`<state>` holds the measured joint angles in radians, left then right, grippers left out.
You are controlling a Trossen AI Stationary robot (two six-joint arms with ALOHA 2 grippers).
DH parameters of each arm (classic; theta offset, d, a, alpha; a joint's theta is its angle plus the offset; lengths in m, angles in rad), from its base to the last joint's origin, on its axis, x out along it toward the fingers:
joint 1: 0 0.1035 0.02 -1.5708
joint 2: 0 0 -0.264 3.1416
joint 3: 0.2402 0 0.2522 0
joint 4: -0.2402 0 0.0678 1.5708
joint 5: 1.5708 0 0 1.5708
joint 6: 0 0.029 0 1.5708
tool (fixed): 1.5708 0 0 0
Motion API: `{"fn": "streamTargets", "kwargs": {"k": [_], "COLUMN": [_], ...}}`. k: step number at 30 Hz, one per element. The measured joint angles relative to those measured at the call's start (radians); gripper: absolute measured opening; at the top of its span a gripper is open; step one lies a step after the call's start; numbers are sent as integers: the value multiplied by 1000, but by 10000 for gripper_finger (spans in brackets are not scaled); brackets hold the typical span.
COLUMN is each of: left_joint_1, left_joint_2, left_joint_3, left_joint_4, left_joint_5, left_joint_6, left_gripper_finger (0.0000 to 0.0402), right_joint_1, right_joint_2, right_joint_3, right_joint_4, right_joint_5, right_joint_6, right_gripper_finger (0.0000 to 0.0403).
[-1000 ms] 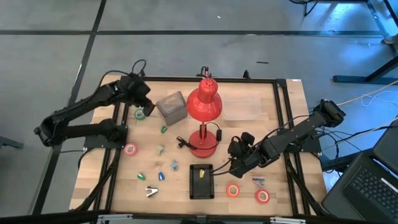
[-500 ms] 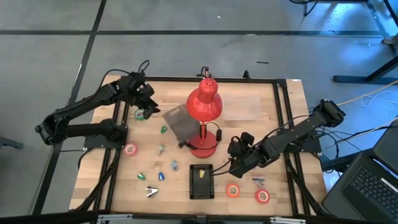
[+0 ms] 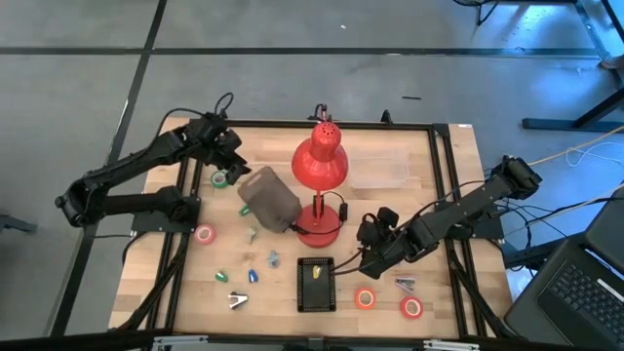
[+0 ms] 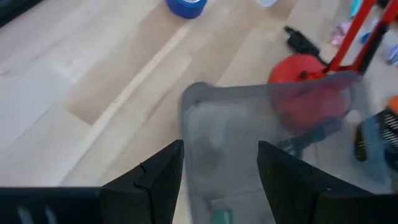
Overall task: Pick and place Stapler, Stapler remover, tape
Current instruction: Put the dark green tape into the black transparent bin
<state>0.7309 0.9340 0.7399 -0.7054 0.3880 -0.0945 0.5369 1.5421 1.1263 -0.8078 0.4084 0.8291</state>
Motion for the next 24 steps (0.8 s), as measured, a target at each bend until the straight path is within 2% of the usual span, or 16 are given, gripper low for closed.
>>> {"fn": "streamTargets", "kwargs": {"k": [7, 12, 17, 20, 24], "left_joint_1": [-127, -222, -254, -264, -265], "left_joint_2": [57, 187, 330, 403, 482], "left_joint_3": [0, 0, 0, 2, 55], "left_joint_4": [69, 132, 135, 169, 187], "left_joint_5": [61, -1, -72, -77, -205], "left_joint_6": [-23, 25, 72, 88, 132], "left_gripper_finger": [196, 196, 196, 196, 196], "right_joint_1": [0, -12, -20, -22, -31], "right_joint_2": [0, 0, 0, 0, 0], "right_joint_3": [0, 0, 0, 0, 0], "right_joint_4": [7, 27, 39, 41, 41], "right_joint_5": [30, 44, 45, 47, 68], "right_joint_6": [-6, -4, -31, -52, -55], "right_gripper_finger": [219, 219, 219, 219, 219]}}
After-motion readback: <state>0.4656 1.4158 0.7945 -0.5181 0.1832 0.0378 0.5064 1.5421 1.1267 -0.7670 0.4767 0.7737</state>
